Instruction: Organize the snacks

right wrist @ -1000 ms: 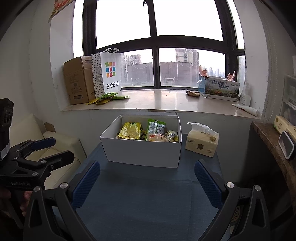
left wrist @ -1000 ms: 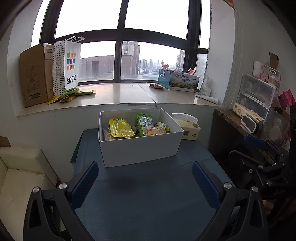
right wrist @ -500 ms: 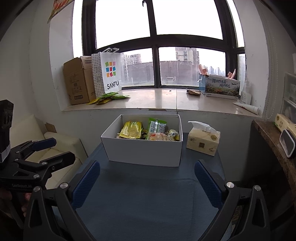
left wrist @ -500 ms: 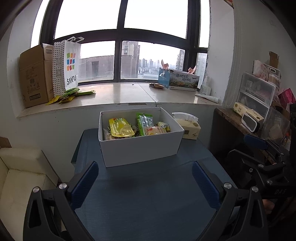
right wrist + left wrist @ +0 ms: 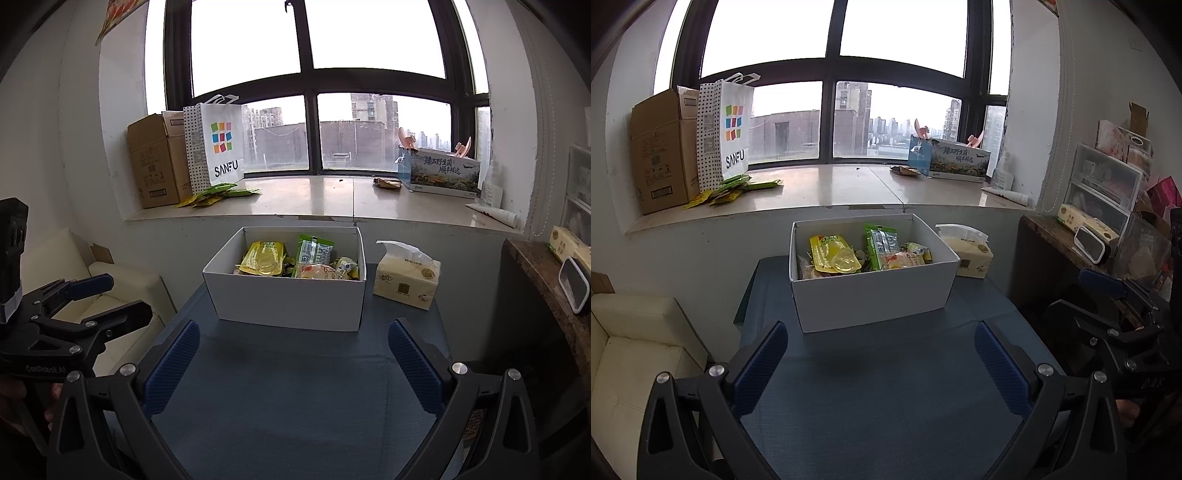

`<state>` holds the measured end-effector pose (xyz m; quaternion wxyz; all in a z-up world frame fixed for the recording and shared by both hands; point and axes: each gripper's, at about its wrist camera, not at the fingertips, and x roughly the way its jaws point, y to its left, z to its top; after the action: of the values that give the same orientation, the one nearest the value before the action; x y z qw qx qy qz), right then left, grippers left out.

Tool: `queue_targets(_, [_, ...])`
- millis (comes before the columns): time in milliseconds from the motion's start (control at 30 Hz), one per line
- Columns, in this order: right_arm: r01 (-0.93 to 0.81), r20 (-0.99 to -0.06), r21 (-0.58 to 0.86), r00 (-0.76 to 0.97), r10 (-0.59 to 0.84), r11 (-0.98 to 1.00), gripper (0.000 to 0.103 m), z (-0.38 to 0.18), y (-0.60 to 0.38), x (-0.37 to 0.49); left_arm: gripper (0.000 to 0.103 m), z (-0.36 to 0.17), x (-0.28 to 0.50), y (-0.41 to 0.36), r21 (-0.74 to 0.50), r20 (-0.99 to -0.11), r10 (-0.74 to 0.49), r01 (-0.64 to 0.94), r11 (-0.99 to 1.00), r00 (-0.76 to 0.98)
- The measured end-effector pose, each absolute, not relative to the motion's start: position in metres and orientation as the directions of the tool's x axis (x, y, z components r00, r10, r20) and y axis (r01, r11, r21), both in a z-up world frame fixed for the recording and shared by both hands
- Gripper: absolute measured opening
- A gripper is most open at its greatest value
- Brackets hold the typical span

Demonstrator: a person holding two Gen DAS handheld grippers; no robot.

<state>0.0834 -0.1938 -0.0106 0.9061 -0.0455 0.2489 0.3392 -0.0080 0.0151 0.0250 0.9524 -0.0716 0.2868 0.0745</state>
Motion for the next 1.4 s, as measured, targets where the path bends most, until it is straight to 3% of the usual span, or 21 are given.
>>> queue_targets(1400, [-0.655,-0.498,0.079,0.627,0.599,0.752,0.103,-0.0132,-0.1921,0.0858,0.103,0.0242,-0.0085,0.0147,-0.087,-0.565,0.09,-0.168,0.982,0.82])
